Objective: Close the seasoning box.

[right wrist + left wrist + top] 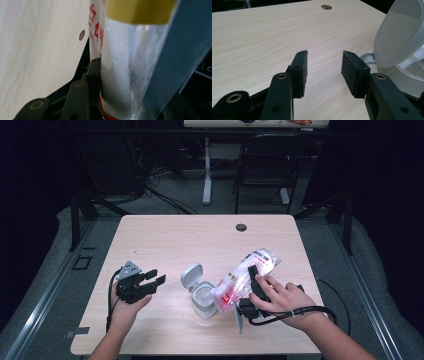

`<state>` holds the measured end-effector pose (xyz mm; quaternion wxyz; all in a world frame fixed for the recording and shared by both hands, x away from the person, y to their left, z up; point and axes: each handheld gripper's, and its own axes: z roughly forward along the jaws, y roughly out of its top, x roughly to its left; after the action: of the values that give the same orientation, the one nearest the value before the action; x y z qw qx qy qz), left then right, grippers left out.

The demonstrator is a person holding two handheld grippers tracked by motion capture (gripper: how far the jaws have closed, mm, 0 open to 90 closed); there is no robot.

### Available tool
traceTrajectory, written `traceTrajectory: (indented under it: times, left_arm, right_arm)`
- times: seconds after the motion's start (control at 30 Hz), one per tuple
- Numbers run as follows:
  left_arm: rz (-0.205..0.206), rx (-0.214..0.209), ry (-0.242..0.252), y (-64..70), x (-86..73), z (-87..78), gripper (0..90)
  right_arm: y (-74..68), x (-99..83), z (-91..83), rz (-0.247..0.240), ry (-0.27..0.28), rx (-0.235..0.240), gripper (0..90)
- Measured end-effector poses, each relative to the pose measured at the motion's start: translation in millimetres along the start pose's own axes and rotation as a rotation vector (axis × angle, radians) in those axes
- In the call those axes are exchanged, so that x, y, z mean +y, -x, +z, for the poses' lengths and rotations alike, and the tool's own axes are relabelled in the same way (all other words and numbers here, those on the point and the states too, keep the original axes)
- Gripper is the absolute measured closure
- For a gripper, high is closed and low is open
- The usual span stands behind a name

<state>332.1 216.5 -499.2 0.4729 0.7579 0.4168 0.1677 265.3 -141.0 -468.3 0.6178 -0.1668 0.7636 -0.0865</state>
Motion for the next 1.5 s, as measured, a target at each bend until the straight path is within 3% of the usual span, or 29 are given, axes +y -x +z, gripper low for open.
traceTrajectory:
  times: [0.4, 1.5]
  left_arm:
    - [0.001, 0.002, -0.003, 0.2, 0.3, -0.2, 56.6]
    - [0.004, 0.002, 0.006, 0.7, 0.7, -0.7, 56.6]
  right_arm:
    - [2.2, -0.1, 0.0, -0.014, 0.009, -0.019, 64.7]
    - [0.6, 0.6, -0.6, -0.036, -0.005, -0.016, 70.1]
